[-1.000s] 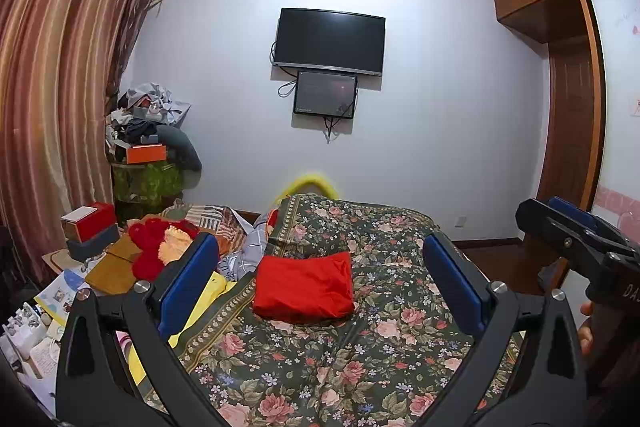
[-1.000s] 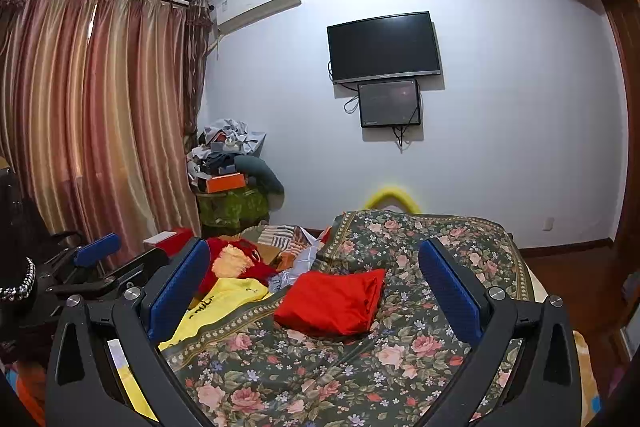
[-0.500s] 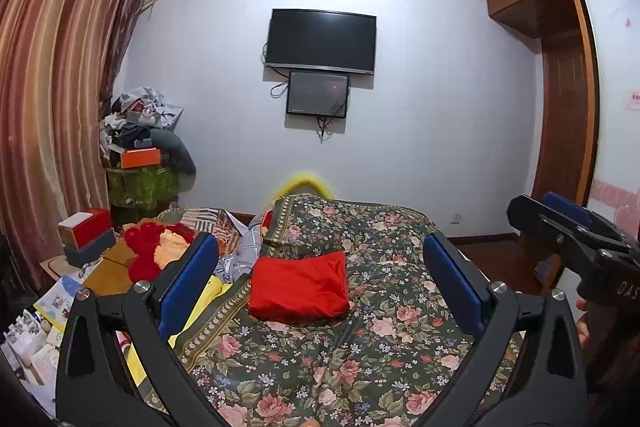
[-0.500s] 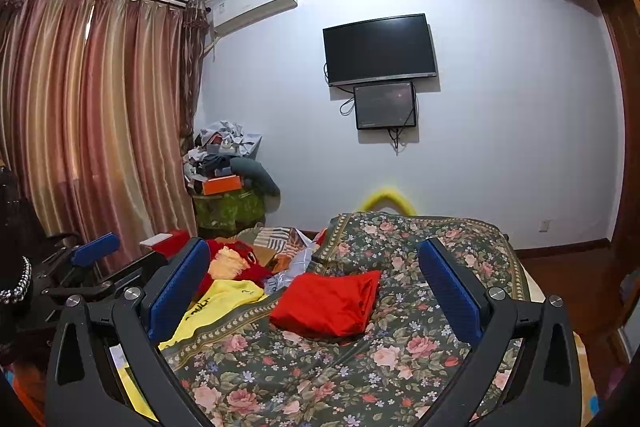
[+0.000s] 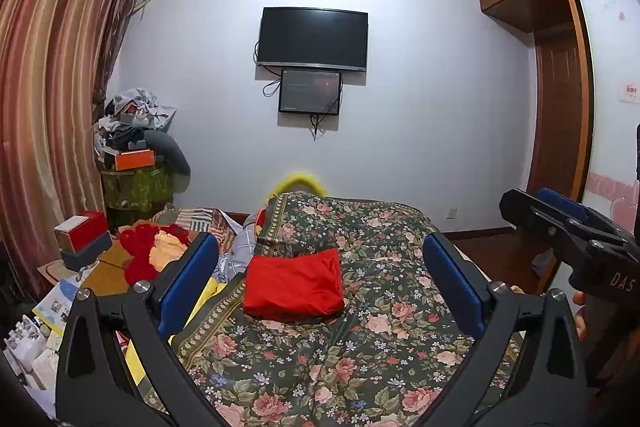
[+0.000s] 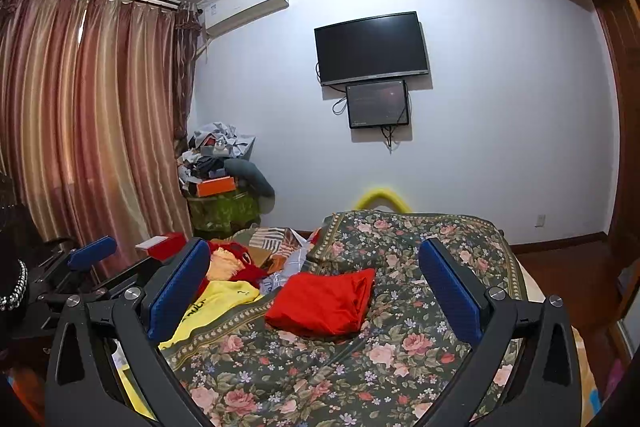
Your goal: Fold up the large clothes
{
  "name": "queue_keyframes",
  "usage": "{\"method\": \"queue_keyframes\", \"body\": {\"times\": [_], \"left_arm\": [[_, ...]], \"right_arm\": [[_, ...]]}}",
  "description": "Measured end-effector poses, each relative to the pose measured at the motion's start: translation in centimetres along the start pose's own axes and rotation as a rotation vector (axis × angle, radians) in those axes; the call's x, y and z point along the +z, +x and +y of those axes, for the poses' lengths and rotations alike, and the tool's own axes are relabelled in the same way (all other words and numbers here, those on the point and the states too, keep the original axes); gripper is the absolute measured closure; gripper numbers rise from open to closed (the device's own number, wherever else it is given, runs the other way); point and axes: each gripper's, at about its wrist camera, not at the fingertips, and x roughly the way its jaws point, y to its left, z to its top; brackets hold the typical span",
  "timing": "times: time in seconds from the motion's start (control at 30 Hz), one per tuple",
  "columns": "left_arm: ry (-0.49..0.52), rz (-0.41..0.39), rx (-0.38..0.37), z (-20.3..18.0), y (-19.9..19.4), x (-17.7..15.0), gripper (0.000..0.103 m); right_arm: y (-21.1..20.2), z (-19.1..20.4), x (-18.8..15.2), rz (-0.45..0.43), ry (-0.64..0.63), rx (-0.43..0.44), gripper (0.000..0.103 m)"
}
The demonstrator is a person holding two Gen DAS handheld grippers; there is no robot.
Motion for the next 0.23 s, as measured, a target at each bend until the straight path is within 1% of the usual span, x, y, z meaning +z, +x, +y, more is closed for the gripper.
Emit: {"method": "queue_keyframes", "body": {"times": [0.23], "left_arm": [[0.020,0.006,-0.013,-0.33,0.09,-0.19,0.000]], "right_arm": [[0.08,0.00,-0.09,0.009,0.000,0.002,0.000]]}}
